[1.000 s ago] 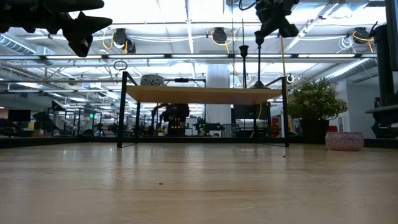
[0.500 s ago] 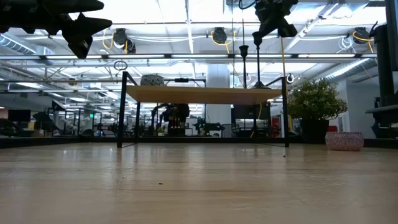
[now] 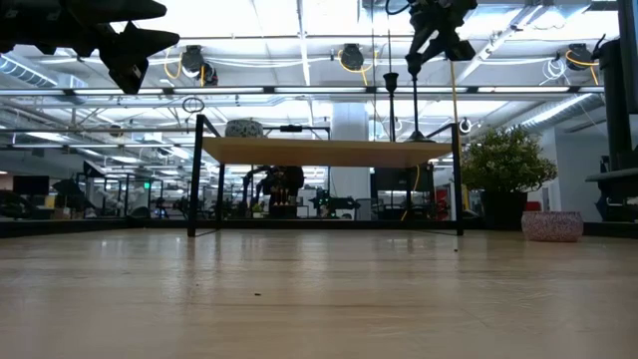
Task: Pick & Place candle stick holders
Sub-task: Put the black candle holder on the shelf
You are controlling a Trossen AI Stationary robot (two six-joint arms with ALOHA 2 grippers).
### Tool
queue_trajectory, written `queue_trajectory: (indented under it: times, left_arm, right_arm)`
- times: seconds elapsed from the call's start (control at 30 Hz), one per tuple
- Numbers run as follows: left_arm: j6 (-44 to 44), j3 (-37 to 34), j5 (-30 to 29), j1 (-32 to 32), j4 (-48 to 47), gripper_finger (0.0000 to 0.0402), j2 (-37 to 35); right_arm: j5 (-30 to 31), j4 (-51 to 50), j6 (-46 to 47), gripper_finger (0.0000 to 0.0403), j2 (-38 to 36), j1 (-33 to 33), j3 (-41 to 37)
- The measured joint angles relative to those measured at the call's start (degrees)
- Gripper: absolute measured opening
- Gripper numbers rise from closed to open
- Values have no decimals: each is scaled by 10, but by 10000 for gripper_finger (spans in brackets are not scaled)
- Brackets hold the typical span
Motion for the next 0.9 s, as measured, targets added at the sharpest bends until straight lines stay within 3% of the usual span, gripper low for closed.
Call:
queue_trajectory:
  times: [0.6, 0.9]
  left_arm:
    - [-4, 0, 0, 0, 4, 164, 0]
    - [-4, 0, -6, 0, 4, 163, 0]
  right_arm:
    - [-2, 15, 4, 112, -2, 0, 0]
    - [-3, 14, 0, 112, -44, 0, 0]
